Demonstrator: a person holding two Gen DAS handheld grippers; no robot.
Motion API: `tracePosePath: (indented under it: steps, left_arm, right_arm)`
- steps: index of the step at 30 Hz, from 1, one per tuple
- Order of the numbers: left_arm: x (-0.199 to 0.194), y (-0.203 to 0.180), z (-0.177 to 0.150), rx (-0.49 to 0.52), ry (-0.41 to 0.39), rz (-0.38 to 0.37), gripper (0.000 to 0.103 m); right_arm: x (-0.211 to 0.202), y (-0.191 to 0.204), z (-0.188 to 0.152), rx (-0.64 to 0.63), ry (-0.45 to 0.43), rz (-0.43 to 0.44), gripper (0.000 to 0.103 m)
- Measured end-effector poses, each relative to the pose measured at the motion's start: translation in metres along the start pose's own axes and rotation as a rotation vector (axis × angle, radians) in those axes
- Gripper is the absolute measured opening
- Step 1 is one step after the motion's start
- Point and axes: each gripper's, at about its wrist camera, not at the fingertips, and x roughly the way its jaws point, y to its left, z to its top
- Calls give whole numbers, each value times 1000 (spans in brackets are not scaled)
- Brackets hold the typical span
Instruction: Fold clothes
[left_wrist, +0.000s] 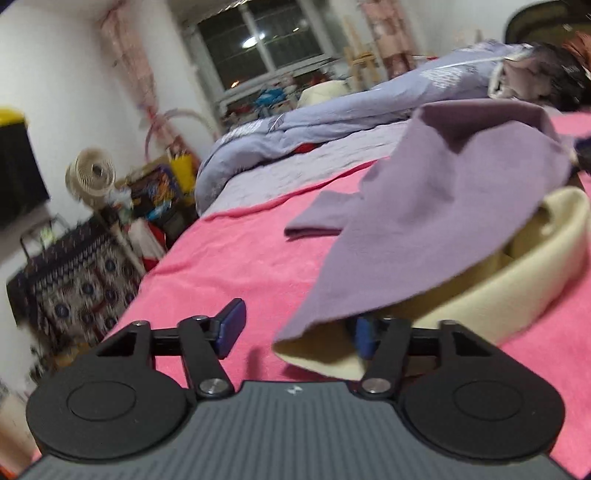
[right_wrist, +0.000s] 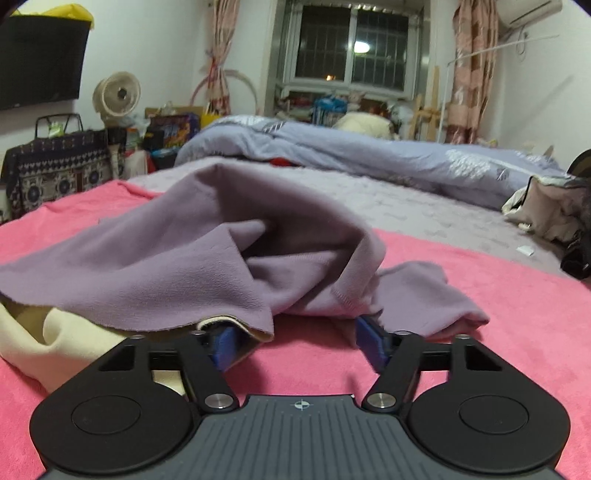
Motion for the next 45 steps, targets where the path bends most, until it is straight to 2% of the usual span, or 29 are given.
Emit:
tracePosePath:
  steps: [3,4,5,6,7,8,9,11,13,15,17,21,23,24,25,27,29,32,34,35,37,40,42,45]
  left_arm:
    - [6,-2,2,13,28,-16,37]
    - [7,-4,3,25,28,-24,28]
    - [8,-5,5,38,27,-32,6]
    - [6,-4,8,33,16,-28,0]
    - [4,-3,12,20,-1,-19,0]
    - [1,-1,16,8,-17,-10,0]
    - [-2,1,20,-5,-34,-1,0]
    - [-12,13,35,-73,-71,8,0]
    - [-23,23,52,-140,-106,4,0]
    - [-39,28,66,-178,-149,-6,0]
    - [-60,28,75,-189,-211,-29,0]
    - [-108,26,72,-188,-338,-102,0]
    - [-120,24,66,-179,-359,-122,0]
    - [-122,22,62,-170,-359,-117,0]
    - [-124,20,59,-162,-359,-112,0]
    - [-120,20,55,-174,-347,-92,0]
    - [-117,24,54,-216,-341,-94,0]
    - [-117,32,59,-275,-346,-118,0]
    - [-122,35,61,-289,-358,-122,0]
    - [-125,35,62,-290,-365,-123,0]
    - [-131,34,62,-286,-378,-126,0]
    - [-138,34,61,-296,-395,-133,0]
    - [-143,34,61,-305,-405,-137,0]
    - [-149,35,59,-318,-422,-144,0]
  right_arm:
    - [2,5,1,-28,16,12,65]
    - [3,8,1,-40,24,17,65]
    - [6,11,2,-45,46,33,65]
    - [10,14,3,-50,67,49,56]
    - [13,16,4,-55,89,64,32]
    - [16,19,6,-59,108,78,23]
    - [12,19,10,-64,100,70,18]
    - [4,20,19,-75,84,54,19]
    - [-13,17,35,-89,29,15,18]
    - [-35,5,50,-57,-30,-12,12]
    - [-51,-2,43,-76,-45,-14,10]
    - [-82,-17,28,-114,-75,-18,9]
    - [-98,-24,20,-133,-91,-21,14]
    - [-106,-27,17,-142,-98,-22,22]
    - [-113,-31,13,-152,-106,-23,41]
    - [-129,-38,5,-171,-121,-25,64]
    - [-142,-44,-3,-192,-132,-27,64]
    - [-100,-4,-25,-236,-67,22,64]
    - [-92,26,-27,-221,-113,73,64]
    - [-88,40,-27,-215,-140,97,64]
    - [-95,72,-23,-230,-256,121,65]
    - [-114,105,-16,-206,-431,146,74]
    - [-111,95,-15,-147,-406,124,82]
    - [-106,80,-13,-59,-368,91,82]
